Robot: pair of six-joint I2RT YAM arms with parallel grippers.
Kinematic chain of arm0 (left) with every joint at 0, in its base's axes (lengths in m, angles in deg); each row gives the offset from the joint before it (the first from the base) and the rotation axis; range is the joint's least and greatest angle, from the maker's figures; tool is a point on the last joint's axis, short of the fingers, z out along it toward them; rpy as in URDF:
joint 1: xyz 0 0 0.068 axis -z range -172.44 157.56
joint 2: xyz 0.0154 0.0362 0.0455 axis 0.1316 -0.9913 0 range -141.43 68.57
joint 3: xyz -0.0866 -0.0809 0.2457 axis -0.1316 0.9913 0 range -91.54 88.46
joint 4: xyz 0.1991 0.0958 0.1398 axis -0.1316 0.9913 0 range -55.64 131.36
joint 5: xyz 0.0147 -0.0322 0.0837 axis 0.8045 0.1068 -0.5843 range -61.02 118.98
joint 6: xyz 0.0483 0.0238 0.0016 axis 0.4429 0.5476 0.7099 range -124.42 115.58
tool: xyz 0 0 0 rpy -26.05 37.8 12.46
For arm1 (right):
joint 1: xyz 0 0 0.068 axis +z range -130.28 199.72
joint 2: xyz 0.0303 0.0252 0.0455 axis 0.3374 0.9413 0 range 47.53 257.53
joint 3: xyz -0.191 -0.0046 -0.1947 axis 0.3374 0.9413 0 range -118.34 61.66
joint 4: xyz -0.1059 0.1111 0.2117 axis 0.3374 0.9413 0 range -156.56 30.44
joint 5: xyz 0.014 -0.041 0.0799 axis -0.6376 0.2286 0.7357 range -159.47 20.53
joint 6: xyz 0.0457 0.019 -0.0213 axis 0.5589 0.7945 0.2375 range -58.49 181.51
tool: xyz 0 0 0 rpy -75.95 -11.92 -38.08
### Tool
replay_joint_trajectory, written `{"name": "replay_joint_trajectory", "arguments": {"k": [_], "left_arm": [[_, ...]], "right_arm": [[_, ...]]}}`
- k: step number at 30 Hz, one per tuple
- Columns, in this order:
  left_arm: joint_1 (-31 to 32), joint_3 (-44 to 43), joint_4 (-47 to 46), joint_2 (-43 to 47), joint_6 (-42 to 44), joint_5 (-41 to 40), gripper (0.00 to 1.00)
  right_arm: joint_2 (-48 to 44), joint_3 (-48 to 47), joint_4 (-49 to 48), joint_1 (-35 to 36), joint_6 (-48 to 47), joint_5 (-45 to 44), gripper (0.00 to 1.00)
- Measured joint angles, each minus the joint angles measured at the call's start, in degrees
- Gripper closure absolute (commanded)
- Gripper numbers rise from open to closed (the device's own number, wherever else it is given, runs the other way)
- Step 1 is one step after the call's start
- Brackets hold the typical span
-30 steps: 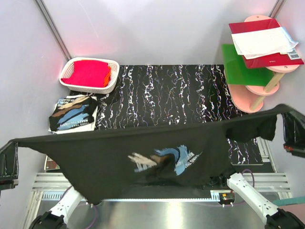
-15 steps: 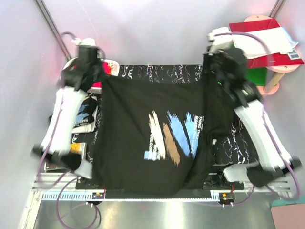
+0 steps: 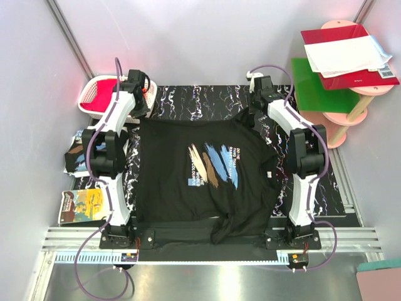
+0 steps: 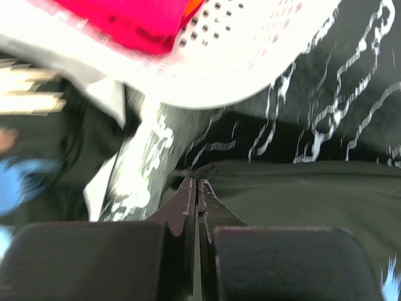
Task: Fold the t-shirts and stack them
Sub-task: Flatten out the tshirt
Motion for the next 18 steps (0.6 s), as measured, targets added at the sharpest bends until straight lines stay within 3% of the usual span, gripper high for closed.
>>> {"name": "replay_joint_trajectory", "arguments": {"k": [4,18], "left_arm": [[-0.3,-2.3,-0.9,-3.5,0.1,0.5,1.00],[-2.4,-4.7,-3.1,-2.3,-0.1,1.6,1.00]], "right_arm": [[3.0,-1.4,-0.1,0.0,1.0,1.2,1.00],[2.3,-11.9,-1.8,0.0,2.0,0.8,1.00]]}}
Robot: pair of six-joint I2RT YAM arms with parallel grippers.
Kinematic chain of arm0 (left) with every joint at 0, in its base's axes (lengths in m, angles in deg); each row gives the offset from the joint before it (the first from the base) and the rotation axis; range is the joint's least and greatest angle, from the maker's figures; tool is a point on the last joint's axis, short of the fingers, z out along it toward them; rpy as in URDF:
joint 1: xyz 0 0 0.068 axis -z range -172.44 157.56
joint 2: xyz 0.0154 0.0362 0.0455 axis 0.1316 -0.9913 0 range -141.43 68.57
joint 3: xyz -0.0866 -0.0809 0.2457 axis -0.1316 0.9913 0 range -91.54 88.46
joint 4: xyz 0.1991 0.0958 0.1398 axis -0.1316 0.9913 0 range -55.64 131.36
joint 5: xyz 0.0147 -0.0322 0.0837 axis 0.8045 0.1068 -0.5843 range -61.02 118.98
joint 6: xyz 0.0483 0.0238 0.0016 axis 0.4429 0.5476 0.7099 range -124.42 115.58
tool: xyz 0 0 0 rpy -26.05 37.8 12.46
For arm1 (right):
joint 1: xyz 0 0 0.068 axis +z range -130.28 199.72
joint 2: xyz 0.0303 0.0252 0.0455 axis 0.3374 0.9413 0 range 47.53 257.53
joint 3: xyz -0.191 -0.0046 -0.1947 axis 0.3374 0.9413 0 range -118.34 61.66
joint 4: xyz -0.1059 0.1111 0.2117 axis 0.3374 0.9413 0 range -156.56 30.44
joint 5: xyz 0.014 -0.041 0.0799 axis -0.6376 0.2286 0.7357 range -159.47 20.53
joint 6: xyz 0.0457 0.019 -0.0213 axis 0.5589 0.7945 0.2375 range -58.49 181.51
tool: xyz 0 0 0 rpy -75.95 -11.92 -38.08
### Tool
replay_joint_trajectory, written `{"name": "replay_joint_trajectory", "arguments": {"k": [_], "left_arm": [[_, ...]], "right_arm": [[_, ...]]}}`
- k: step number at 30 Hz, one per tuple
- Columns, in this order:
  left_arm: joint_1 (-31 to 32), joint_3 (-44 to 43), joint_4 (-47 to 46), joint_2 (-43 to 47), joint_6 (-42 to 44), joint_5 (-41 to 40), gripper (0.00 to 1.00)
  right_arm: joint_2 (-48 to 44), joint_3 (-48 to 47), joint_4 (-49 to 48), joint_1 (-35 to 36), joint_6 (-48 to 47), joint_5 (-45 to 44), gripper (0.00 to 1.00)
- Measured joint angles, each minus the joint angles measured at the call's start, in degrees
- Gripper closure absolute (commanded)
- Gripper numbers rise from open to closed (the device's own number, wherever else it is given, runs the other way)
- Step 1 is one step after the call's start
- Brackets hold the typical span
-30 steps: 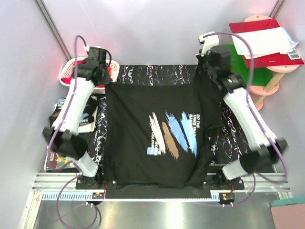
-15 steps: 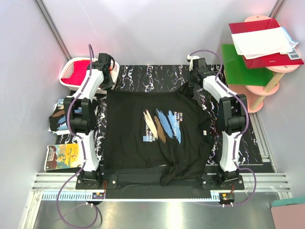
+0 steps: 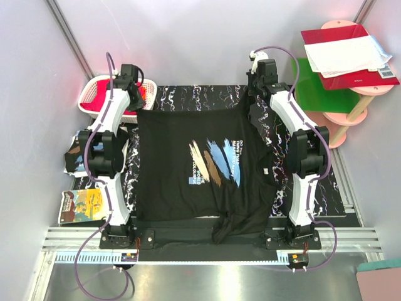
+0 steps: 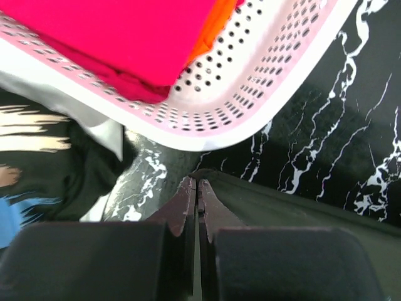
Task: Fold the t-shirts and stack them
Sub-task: Flatten out the tshirt, then fold the flattened tshirt in 1/3 of the way
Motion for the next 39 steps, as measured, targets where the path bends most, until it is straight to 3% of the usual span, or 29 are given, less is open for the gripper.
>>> {"name": "replay_joint_trajectory", "arguments": {"k": [7,13,21,29,39], "left_arm": [[0.0,5.0,-1.6,7.8,0.2,-0.6,1.00],[0.1,12.3,-2.3,13.9,0.9,-0.7,1.00],[0.0,18.6,3.3,14.2,0.7,-4.1,1.00],[-0.4,21.4,7.3,14.2,0.5,-7.1,1.00],[-0.4,25.7,9.3,14.2,0.4,-8.9,1.00]], "right_arm": [[-1.3,1.7,0.0,0.0,0.7,0.3,1.00],[-8.5,9.3,0.7,0.1,1.7,-0.3,1.00],[-18.0,13.2,6.8,1.9,4.0,-2.8,1.00],[-27.6,23.5,14.8,3.2,10.8,-3.0,1.00],[-30.6,32.9,24.1,3.1,19.8,-3.8,1.00]]}}
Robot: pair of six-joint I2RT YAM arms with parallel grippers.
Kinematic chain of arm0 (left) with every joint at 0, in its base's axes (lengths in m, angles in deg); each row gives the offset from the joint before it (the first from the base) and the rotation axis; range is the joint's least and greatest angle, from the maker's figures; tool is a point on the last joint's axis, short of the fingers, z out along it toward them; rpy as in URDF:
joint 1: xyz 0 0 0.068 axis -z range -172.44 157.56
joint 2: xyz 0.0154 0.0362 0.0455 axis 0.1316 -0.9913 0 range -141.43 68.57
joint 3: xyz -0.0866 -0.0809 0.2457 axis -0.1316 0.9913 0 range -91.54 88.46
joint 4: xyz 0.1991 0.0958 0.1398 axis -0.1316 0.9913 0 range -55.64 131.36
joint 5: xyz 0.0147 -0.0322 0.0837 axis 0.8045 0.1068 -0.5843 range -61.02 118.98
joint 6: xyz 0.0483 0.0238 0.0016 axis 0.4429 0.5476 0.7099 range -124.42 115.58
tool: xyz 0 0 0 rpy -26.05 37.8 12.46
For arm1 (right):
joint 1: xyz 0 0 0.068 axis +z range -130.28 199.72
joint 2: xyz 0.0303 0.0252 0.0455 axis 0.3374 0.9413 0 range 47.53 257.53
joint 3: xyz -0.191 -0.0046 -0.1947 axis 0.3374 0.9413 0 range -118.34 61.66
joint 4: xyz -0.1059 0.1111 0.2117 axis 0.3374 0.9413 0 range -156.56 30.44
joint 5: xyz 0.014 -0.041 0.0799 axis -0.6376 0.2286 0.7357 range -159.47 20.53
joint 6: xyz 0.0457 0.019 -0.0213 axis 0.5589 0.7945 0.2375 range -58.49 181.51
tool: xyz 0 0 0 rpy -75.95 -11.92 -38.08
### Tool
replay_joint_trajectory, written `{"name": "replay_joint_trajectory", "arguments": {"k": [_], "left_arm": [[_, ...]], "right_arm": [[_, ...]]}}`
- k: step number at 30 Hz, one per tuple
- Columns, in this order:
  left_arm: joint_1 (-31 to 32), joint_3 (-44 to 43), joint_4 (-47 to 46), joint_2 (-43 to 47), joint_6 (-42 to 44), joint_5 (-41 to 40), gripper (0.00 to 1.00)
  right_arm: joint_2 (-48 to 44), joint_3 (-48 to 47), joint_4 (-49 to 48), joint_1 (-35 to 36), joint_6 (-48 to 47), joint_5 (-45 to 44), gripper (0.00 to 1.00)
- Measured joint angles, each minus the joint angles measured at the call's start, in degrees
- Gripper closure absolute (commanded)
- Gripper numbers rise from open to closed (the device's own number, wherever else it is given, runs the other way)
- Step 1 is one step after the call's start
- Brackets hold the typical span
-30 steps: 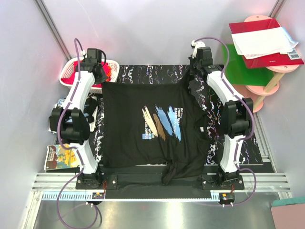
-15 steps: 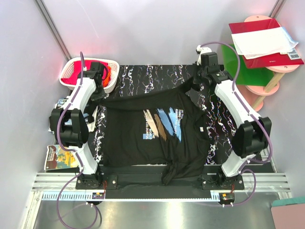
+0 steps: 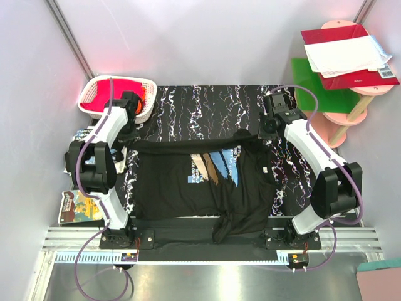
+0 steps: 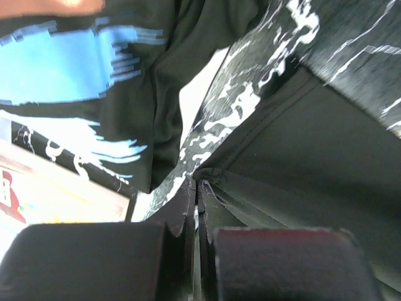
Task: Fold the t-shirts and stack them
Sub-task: Fold the flattened tshirt in 1/3 of the way
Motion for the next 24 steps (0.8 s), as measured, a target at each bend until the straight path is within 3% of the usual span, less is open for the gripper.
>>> {"name": "replay_joint_trajectory", "arguments": {"k": [8,13,19,24], "left_arm": [[0.7,5.6,0.3,0.0,0.0,0.7,1.00],[1.1,3.1,0.6,0.0,-0.5,2.1,1.00],[1.2,-10.7,-0.3,-1.6,-1.9,5.2,1.00],[1.8,-23.7,-1.9,-8.4,-2.8,6.3,1.00]], "right_arm": [[-1.6,5.4,3.1,0.0,3.6,2.3,1.00],[-0.5,3.4,4.1,0.0,3.7,0.8,1.00],[10.8,-13.2,1.5,0.0,1.6,-3.6,1.00],[23.3,-28.0,-4.1,-0.2,-2.8,-8.3,1.00]]}}
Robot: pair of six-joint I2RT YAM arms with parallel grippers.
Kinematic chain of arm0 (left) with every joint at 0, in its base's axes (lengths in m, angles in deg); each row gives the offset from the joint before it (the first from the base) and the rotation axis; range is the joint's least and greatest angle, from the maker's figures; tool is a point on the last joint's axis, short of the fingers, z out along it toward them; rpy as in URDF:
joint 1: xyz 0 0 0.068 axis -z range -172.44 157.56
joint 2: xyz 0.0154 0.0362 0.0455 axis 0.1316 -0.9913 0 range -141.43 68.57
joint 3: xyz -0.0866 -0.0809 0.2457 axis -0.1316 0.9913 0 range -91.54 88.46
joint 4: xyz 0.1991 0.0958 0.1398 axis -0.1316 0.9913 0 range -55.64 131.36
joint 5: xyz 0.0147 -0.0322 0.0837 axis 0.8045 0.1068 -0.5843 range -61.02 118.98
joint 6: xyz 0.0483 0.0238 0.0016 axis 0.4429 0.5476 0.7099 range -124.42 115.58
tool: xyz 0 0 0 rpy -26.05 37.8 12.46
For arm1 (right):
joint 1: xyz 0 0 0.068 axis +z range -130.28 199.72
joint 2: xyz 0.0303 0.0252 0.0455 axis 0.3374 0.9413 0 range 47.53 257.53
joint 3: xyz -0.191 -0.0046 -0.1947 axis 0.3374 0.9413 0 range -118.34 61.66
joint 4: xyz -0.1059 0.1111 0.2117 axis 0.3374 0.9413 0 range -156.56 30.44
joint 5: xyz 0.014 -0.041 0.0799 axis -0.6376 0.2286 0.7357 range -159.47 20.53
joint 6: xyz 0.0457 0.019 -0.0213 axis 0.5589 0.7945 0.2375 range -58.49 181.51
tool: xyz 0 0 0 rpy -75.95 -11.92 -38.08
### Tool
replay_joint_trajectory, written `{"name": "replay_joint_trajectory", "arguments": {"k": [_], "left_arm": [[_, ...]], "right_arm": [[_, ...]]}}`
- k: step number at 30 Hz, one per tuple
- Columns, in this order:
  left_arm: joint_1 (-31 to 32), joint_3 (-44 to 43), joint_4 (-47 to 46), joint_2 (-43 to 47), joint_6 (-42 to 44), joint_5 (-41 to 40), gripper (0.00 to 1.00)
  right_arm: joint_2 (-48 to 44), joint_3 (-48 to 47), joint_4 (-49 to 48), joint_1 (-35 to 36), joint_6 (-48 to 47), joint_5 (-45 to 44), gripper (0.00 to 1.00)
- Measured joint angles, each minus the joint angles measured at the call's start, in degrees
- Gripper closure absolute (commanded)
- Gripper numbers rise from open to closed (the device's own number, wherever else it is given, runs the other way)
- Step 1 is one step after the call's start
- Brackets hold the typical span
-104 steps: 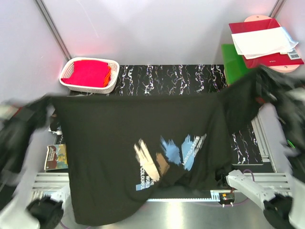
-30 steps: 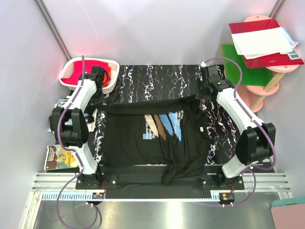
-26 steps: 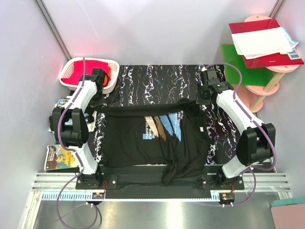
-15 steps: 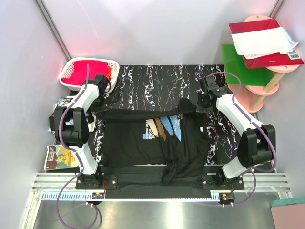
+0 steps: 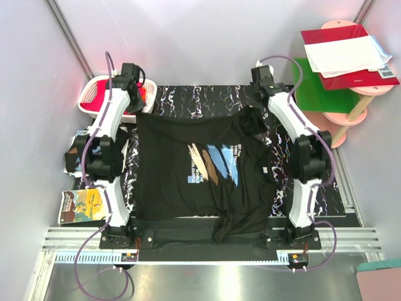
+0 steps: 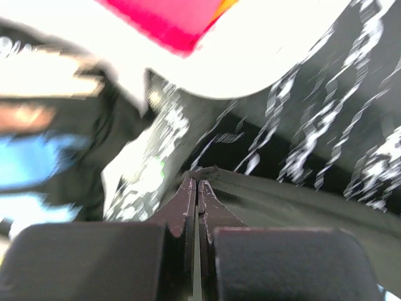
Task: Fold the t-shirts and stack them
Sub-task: Fold the flattened tshirt in 1/3 of the way
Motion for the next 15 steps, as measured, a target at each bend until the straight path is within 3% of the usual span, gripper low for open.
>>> {"name": "replay_joint_trajectory", "arguments": {"k": [6,15], "left_arm": [[1.0,-5.6,-1.3,-8.3,0.2,2.3,1.00],[3.0,10.6,-1.9,-8.1,0.4,-0.3,1.00]], "right_arm": [[13.0,-10.2,-5.0,-0.2,-4.9,-2.5,1.00],[8.7,3.6,-5.8,-0.2,-5.5,-1.5,1.00]]}}
